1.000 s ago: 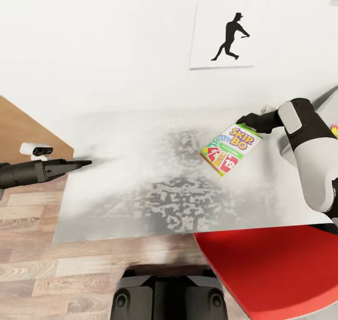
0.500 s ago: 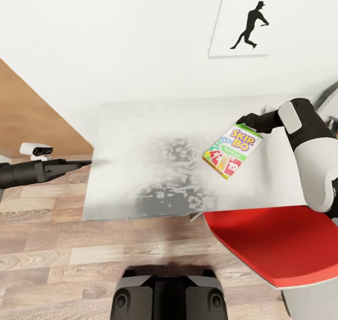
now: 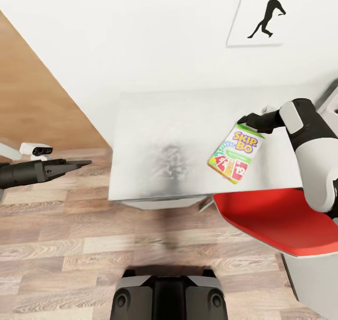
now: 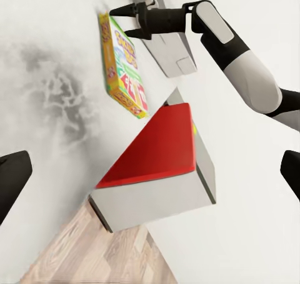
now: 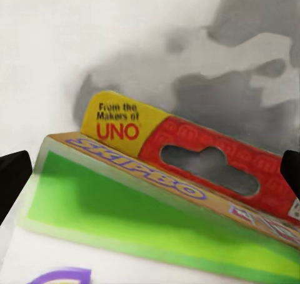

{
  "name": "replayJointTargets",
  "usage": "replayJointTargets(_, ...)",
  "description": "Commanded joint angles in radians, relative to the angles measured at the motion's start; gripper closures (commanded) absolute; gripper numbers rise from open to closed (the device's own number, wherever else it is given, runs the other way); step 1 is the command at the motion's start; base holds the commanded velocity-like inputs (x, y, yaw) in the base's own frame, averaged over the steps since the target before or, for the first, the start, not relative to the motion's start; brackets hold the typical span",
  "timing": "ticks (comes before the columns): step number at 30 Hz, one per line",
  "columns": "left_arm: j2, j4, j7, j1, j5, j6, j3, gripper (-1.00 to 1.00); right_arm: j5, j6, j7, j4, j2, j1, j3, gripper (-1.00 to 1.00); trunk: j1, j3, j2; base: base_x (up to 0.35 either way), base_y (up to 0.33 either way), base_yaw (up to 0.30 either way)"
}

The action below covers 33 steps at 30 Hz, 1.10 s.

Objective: Put all the toys in the child's room - the three board games (two on the bed and one on the table), the two jigsaw puzzles on the table, and the tennis ball on the table - inside the toy box on the table in the child's room.

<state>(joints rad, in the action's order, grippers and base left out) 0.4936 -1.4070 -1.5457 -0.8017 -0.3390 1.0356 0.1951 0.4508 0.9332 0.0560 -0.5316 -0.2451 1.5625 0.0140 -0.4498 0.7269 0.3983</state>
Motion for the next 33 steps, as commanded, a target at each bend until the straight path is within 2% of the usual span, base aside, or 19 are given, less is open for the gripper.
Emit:
replayJointTargets(1,0.000,0.000,-0.004,-0.001,0.000,0.011,-0.001,-1.00,0.009,0.004,0.006,-0.001,-0.001,0.001,0.001,-1.00,0.000,0.001,0.002,-0.203,0.230,0.000)
replayJointTargets(8,0.000,0.000,-0.004,-0.001,-0.001,0.011,-0.001,-1.00,0.009,0.004,0.005,-0.002,-0.005,0.001,0.002,-1.00,0.000,0.001,0.002,-0.149,0.141,0.000)
replayJointTargets(26,0.000,0.000,-0.004,-0.001,0.000,0.011,0.000,-1.00,0.009,0.005,0.005,-0.004,-0.006,0.001,0.002,-1.00,0.000,0.001,0.002,-0.156,0.007,0.000)
replayJointTargets(33,0.000,0.000,-0.004,-0.001,0.000,0.011,0.002,-1.00,0.009,0.005,0.005,-0.004,-0.006,0.001,0.002,-1.00,0.000,0.001,0.002,-0.131,0.152,0.000)
